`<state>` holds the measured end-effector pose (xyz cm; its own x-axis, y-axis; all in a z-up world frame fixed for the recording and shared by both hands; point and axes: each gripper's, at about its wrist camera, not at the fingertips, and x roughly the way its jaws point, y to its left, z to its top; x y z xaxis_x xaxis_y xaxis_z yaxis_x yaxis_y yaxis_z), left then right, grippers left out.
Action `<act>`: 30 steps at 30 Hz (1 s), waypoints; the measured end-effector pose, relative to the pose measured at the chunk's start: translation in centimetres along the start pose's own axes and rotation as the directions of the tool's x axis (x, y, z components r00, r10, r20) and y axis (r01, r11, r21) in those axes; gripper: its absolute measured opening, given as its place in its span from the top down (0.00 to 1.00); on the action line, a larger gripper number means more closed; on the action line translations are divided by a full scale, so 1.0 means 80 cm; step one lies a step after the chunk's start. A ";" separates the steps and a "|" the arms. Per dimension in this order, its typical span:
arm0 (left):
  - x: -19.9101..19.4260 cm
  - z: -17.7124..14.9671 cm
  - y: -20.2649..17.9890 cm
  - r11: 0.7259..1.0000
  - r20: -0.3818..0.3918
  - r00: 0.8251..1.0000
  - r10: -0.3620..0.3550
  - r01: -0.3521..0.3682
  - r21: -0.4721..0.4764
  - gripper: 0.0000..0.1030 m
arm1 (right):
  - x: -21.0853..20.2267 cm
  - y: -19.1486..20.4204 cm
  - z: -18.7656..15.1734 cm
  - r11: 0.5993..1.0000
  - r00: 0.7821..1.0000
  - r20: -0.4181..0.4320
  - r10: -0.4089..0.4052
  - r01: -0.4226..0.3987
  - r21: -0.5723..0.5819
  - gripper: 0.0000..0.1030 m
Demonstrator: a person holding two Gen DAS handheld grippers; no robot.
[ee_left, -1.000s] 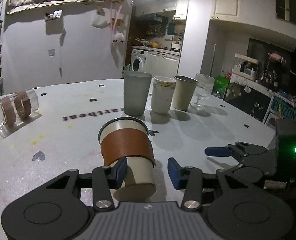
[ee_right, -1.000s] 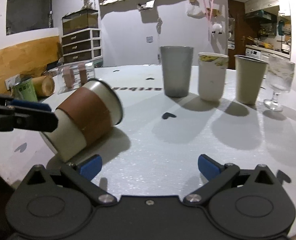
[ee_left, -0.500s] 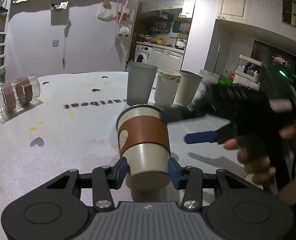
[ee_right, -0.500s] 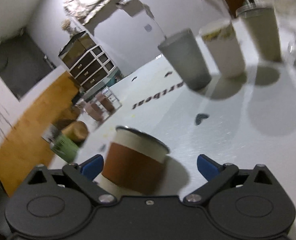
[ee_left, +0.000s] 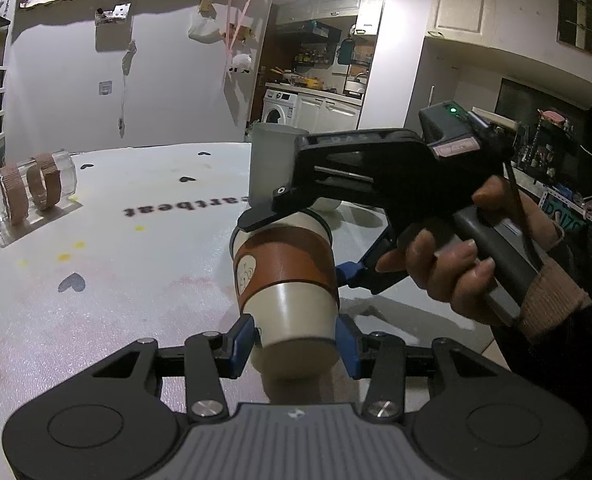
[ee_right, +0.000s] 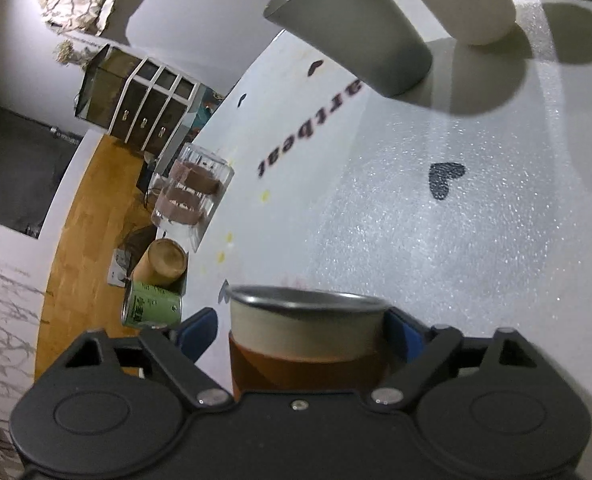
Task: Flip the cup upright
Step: 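Grasp the cup body with the right gripper while the left gripper turns and releases it, then carry the upright cup with the right gripper and lower it beside the steel cup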
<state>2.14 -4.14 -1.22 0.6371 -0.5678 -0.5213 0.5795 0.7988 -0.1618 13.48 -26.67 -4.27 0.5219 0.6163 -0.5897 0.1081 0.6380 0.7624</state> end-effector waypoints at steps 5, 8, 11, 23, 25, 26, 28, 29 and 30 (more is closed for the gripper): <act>0.001 -0.002 -0.003 1.000 0.000 1.000 -0.013 0.013 0.010 0.55 | -0.016 0.013 -0.009 0.994 0.999 0.044 0.004 0.001 -0.108 0.23; 0.005 -0.003 -0.007 1.000 -0.007 1.000 -0.026 0.026 0.015 0.55 | -0.037 0.028 -0.018 0.975 0.995 0.100 -0.001 0.023 -0.222 0.23; 0.011 -0.008 -0.011 0.999 -0.013 0.999 -0.031 0.031 0.013 0.55 | -0.064 0.038 -0.028 0.945 0.986 0.166 -0.018 0.071 -0.319 0.24; 0.024 -0.011 -0.013 0.998 0.008 0.998 0.060 -0.060 -0.018 0.45 | -0.149 0.003 -0.026 0.813 0.814 0.556 -0.169 0.434 -0.388 0.24; 0.025 -0.012 -0.013 0.996 0.019 0.996 0.083 -0.083 -0.025 0.44 | -0.160 -0.010 -0.015 0.791 0.762 0.617 -0.197 0.495 -0.359 0.24; 0.026 -0.012 -0.012 0.996 0.023 0.996 0.089 -0.088 -0.034 0.44 | -0.165 -0.016 -0.009 0.775 0.729 0.650 -0.216 0.533 -0.341 0.24; 0.027 -0.012 -0.008 0.994 0.030 0.995 0.096 -0.094 -0.051 0.44 | -0.171 -0.026 0.003 0.737 0.660 0.709 -0.249 0.604 -0.303 0.24; 0.027 -0.013 -0.007 0.994 0.032 0.994 0.101 -0.099 -0.054 0.43 | -0.174 -0.030 0.010 0.720 0.628 0.731 -0.266 0.634 -0.282 0.24; 0.028 -0.013 -0.007 0.993 0.034 0.993 0.109 -0.107 -0.055 0.42 | -0.178 -0.037 0.018 0.707 0.598 0.750 -0.283 0.658 -0.258 0.24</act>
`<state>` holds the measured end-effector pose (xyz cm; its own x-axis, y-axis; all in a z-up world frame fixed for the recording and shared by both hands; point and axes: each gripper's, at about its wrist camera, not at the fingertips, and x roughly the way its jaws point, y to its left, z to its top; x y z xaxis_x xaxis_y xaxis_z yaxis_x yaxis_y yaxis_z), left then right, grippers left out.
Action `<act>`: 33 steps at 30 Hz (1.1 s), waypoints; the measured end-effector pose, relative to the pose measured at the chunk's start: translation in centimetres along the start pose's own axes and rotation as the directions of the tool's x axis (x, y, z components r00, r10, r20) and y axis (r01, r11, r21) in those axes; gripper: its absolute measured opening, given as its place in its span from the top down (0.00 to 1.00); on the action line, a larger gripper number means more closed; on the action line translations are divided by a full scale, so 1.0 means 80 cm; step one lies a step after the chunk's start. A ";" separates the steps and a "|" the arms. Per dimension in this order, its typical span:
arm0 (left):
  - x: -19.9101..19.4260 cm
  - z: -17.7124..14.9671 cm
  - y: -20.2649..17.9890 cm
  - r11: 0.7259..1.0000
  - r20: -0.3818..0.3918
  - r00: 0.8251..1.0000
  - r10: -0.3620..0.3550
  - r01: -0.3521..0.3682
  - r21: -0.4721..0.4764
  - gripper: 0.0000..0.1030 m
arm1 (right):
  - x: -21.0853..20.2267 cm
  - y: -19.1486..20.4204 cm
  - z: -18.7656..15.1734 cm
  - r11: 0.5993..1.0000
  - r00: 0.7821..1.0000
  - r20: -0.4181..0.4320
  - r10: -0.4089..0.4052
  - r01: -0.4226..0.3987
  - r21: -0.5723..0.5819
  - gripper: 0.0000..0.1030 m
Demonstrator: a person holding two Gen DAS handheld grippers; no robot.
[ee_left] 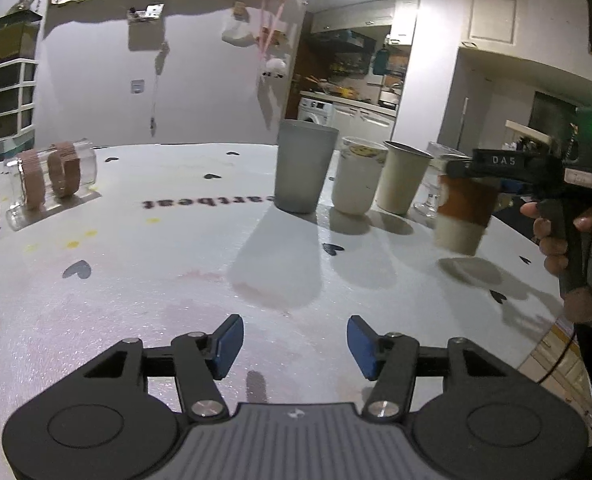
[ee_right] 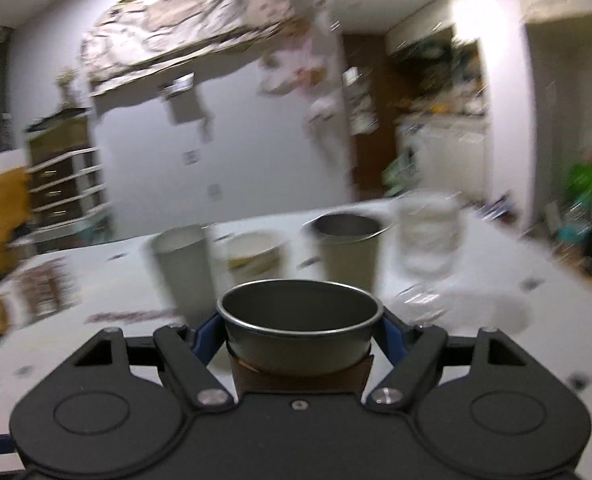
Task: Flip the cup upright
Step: 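Carry the upright cup with the right gripper and lower it beside the steel cup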
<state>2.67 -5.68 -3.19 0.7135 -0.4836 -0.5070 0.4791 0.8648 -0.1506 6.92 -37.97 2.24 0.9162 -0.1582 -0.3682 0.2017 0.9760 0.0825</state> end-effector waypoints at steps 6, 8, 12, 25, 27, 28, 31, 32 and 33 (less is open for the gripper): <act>0.002 -0.001 -0.003 1.000 0.009 1.000 0.020 -0.020 0.020 0.39 | 0.036 -0.047 0.007 0.987 0.986 0.048 -0.158 0.157 0.013 0.24; 0.001 -0.002 -0.004 0.999 0.014 1.000 0.026 -0.026 0.022 0.39 | 0.046 -0.057 0.009 0.980 0.977 0.068 -0.201 0.200 0.017 0.24; 0.003 -0.003 -0.005 0.999 0.017 0.999 0.031 -0.032 0.025 0.38 | 0.060 -0.073 0.004 0.973 0.969 0.086 -0.230 0.227 0.044 0.24; 0.003 0.001 -0.007 0.999 0.034 0.999 0.043 -0.043 0.021 0.32 | 0.056 -0.063 -0.017 0.972 0.970 0.067 -0.233 0.233 0.000 0.22; 0.004 0.003 -0.006 0.999 0.039 0.998 0.048 -0.049 0.019 0.31 | 0.053 -0.061 -0.018 0.971 0.968 0.065 -0.241 0.241 0.008 0.19; 0.004 0.005 -0.006 0.999 0.041 0.998 0.050 -0.051 0.019 0.31 | 0.050 -0.061 -0.017 0.971 0.969 0.063 -0.239 0.238 0.017 0.18; 0.003 0.010 -0.007 0.998 0.058 0.997 0.056 -0.057 0.020 0.27 | 0.038 -0.060 -0.015 0.970 0.969 0.054 -0.243 0.241 0.036 0.13; 0.002 0.012 -0.008 0.998 0.066 0.996 0.059 -0.060 0.022 0.26 | 0.031 -0.059 -0.016 0.967 0.965 0.058 -0.255 0.252 0.045 0.13; 0.002 0.014 -0.009 0.998 0.071 0.996 0.061 -0.063 0.024 0.26 | 0.021 -0.058 -0.016 0.965 0.963 0.066 -0.261 0.258 0.054 0.13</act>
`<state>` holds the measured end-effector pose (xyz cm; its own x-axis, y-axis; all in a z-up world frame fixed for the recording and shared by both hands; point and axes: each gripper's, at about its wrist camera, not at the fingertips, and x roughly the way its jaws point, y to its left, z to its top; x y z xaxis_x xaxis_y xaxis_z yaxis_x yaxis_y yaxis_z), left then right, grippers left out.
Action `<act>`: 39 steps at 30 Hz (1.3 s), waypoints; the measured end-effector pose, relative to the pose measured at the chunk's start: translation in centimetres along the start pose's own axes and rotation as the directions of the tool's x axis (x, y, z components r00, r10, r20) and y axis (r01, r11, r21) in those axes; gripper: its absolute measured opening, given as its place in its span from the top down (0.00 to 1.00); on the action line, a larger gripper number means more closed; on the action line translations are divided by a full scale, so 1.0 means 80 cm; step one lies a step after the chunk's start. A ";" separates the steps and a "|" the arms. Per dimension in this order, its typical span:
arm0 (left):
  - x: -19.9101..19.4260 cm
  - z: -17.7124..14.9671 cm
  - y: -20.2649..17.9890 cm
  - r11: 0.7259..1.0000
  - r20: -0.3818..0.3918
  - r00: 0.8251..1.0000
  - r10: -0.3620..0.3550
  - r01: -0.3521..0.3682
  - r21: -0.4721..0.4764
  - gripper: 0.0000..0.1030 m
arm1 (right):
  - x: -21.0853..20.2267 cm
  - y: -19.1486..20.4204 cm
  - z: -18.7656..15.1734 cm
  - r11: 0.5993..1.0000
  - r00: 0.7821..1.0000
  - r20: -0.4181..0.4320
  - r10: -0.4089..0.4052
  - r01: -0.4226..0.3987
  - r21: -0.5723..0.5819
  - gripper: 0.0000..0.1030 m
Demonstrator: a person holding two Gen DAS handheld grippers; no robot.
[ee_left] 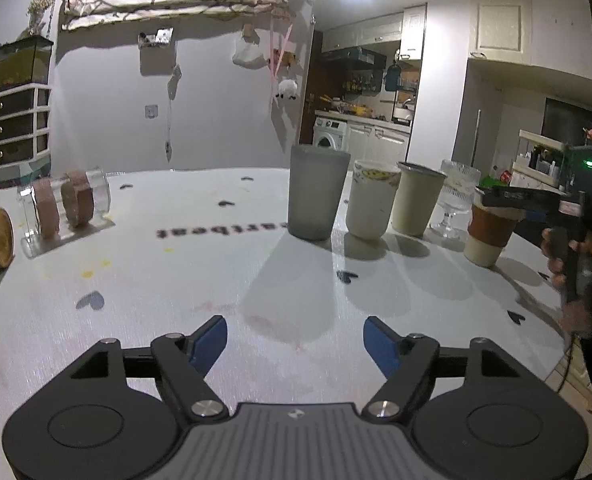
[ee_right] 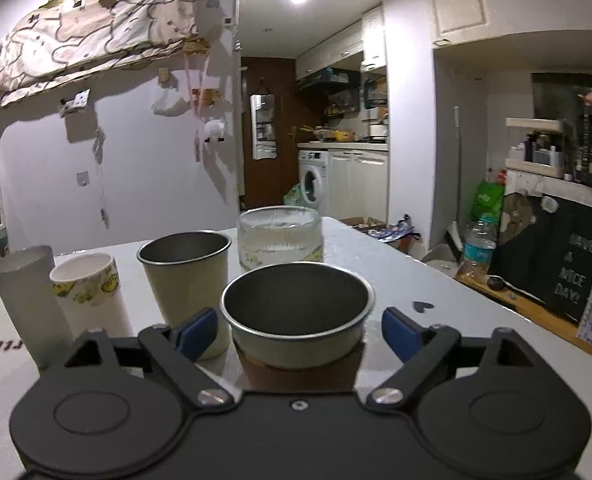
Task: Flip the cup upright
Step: 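Carry the upright cup with the right gripper and lower it beside the steel cup, then open the right gripper and withdraw it from the cup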
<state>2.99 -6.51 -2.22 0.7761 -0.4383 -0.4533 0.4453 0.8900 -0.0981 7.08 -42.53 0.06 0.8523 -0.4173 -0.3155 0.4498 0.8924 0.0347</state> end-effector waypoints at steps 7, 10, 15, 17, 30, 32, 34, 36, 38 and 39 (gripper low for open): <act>0.001 0.015 -0.005 1.000 0.034 0.999 0.007 -0.007 -0.001 0.26 | -0.082 0.002 -0.008 0.997 0.996 0.067 0.059 -0.062 0.040 0.10; 0.001 0.020 -0.008 1.000 0.049 0.999 0.008 -0.008 -0.010 0.26 | -0.106 0.004 -0.015 0.993 0.994 0.069 0.089 -0.094 0.070 0.09; 0.001 0.024 -0.015 1.000 0.062 0.998 0.015 -0.015 -0.007 0.26 | -0.135 0.015 -0.037 0.992 0.992 0.066 0.107 -0.111 0.063 0.09; 0.001 0.024 -0.016 1.000 0.061 0.998 0.016 -0.016 -0.006 0.23 | -0.142 0.020 -0.046 0.992 0.993 0.062 0.105 -0.108 0.058 0.08; 0.000 0.014 -0.032 0.999 0.080 0.996 0.036 -0.037 0.013 0.00 | -0.165 0.037 -0.083 0.989 0.989 -0.005 0.145 -0.145 -0.021 0.00; 0.002 0.012 -0.034 0.999 0.074 0.996 0.042 -0.044 0.017 0.00 | -0.165 0.039 -0.085 0.989 0.989 -0.013 0.147 -0.148 -0.025 0.00; 0.004 0.009 -0.036 0.998 0.061 0.997 0.052 -0.053 0.018 0.00 | -0.165 0.040 -0.086 0.988 0.989 -0.017 0.148 -0.148 -0.031 0.00; 0.006 0.008 -0.036 0.998 0.054 0.996 0.066 -0.067 0.019 0.00 | -0.167 0.041 -0.087 0.988 0.989 -0.018 0.148 -0.149 -0.037 0.00; 0.006 0.007 -0.037 0.996 0.052 0.995 0.081 -0.083 0.020 0.00 | -0.170 0.042 -0.088 0.988 0.989 -0.014 0.147 -0.147 -0.046 0.00; 0.006 0.006 -0.037 0.996 0.053 0.995 0.089 -0.090 0.018 0.00 | -0.171 0.043 -0.088 0.988 0.989 -0.012 0.146 -0.146 -0.051 0.00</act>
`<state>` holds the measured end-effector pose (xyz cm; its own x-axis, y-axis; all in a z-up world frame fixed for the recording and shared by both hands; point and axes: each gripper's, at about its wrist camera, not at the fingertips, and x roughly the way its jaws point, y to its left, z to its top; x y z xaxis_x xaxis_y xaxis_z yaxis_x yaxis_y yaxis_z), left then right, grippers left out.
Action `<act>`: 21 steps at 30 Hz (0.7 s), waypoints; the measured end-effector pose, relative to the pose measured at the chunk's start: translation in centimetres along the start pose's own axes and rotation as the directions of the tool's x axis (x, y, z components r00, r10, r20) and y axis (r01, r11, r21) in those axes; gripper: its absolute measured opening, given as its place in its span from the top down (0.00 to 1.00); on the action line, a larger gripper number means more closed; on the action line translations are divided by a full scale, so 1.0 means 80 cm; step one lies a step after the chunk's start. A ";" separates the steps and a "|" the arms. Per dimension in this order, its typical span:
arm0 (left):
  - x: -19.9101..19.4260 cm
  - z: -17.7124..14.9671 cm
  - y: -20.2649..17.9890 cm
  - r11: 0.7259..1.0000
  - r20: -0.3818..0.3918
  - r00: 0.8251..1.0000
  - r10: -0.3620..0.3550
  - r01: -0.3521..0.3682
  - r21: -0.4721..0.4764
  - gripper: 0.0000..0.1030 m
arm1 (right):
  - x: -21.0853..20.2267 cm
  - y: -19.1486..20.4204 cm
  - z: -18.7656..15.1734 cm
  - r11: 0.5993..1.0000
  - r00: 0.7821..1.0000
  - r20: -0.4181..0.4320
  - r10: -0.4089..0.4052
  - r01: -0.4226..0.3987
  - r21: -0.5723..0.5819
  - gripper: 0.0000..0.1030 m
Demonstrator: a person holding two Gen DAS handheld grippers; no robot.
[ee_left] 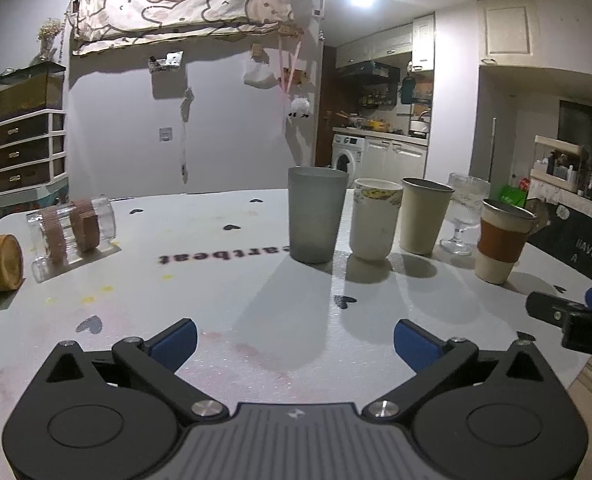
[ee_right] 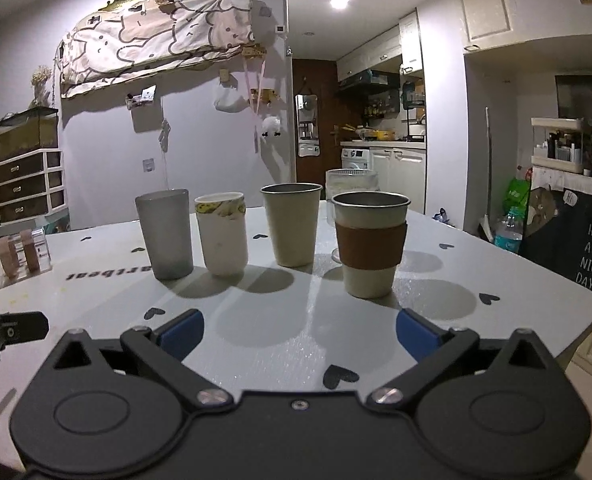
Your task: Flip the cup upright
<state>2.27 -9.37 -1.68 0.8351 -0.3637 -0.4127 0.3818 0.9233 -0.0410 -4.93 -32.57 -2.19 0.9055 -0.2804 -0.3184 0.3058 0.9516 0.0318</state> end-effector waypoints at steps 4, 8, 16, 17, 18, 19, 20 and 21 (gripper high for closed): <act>0.001 -0.001 0.001 1.000 -0.004 1.000 0.018 -0.018 -0.006 0.00 | -0.005 0.003 0.000 1.000 1.000 0.004 0.002 -0.002 -0.018 0.00; 0.002 -0.002 0.000 1.000 -0.010 1.000 0.027 -0.027 -0.005 0.00 | -0.007 0.005 -0.001 1.000 1.000 0.004 0.006 -0.006 -0.025 0.00; 0.001 -0.003 0.000 0.999 -0.006 0.999 0.033 -0.033 -0.006 0.00 | -0.007 0.007 0.001 0.999 1.000 0.001 0.009 -0.009 -0.032 0.00; 0.000 -0.003 0.001 0.999 -0.006 0.999 0.034 -0.034 -0.006 0.00 | -0.008 0.007 0.001 0.999 1.000 0.001 0.009 -0.009 -0.032 0.00; 0.000 -0.003 0.001 0.999 -0.006 0.999 0.034 -0.034 -0.006 0.00 | -0.008 0.007 0.001 0.999 1.000 0.001 0.009 -0.009 -0.033 0.00; 0.000 -0.002 0.001 0.999 -0.006 0.999 0.034 -0.034 -0.006 0.00 | -0.008 0.007 0.001 0.999 1.000 0.001 0.009 -0.009 -0.033 0.00; 0.000 -0.003 0.001 0.999 -0.006 0.999 0.034 -0.035 -0.005 0.00 | -0.007 0.007 0.001 0.999 1.000 0.002 0.009 -0.009 -0.031 0.00; 0.000 -0.003 0.001 0.999 -0.005 0.999 0.035 -0.035 -0.004 0.00 | -0.007 0.007 0.001 0.999 1.000 0.001 0.009 -0.009 -0.031 0.00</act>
<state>2.22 -9.31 -1.87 0.8460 -0.3301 -0.4188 0.3502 0.9362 -0.0304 -5.25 -31.87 -1.94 0.9088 -0.2716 -0.3167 0.2880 0.9576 0.0052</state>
